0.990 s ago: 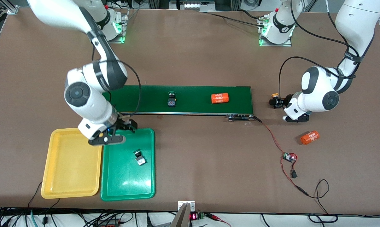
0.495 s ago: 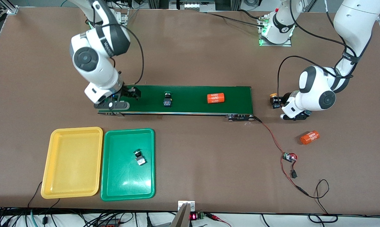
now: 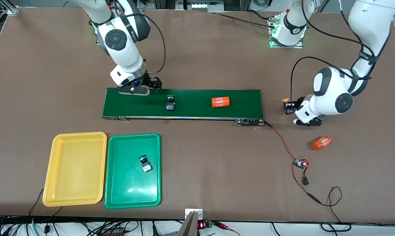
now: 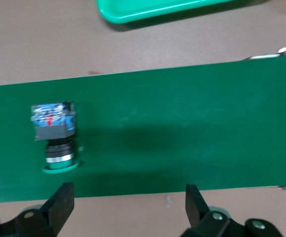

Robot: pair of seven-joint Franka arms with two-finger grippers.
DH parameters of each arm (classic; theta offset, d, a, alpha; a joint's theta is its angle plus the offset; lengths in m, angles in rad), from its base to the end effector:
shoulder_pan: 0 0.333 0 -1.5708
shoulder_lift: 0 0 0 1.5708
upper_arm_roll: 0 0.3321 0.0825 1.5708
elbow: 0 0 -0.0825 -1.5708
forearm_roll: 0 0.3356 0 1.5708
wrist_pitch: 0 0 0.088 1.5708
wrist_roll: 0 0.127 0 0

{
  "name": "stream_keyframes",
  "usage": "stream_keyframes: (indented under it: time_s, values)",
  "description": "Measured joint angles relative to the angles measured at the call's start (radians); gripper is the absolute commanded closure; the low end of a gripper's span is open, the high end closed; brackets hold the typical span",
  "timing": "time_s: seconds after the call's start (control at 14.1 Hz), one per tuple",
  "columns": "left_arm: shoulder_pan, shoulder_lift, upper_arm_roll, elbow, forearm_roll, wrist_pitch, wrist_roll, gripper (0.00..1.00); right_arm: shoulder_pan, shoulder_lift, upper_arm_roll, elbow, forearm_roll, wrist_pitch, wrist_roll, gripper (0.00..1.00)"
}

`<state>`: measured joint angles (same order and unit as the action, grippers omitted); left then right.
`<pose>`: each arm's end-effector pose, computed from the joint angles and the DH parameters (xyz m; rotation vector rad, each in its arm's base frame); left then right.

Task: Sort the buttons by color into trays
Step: 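Grasp a belt button with the right gripper while the left gripper places another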

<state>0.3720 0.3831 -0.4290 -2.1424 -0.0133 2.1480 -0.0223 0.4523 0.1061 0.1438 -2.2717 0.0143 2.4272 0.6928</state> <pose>0.4992 -0.0284 0.2505 2.9410 -0.0368 -0.5209 0.4165 0.2821 0.3472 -3.0867 0.1675 -0.0393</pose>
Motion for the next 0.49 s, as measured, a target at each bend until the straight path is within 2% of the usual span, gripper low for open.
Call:
stream_keyframes:
  time_s: [0.21,0.49]
  values:
    - [-0.027,-0.049,-0.045,0.086,-0.048,-0.103,0.080,0.95,0.002,0.015,-0.003,0.000,0.000,0.008,0.017,0.00]
    - [-0.129,-0.053,-0.071,0.124,-0.180,-0.114,0.090,0.95,0.015,0.039,-0.002,0.008,-0.002,0.023,-0.032,0.00]
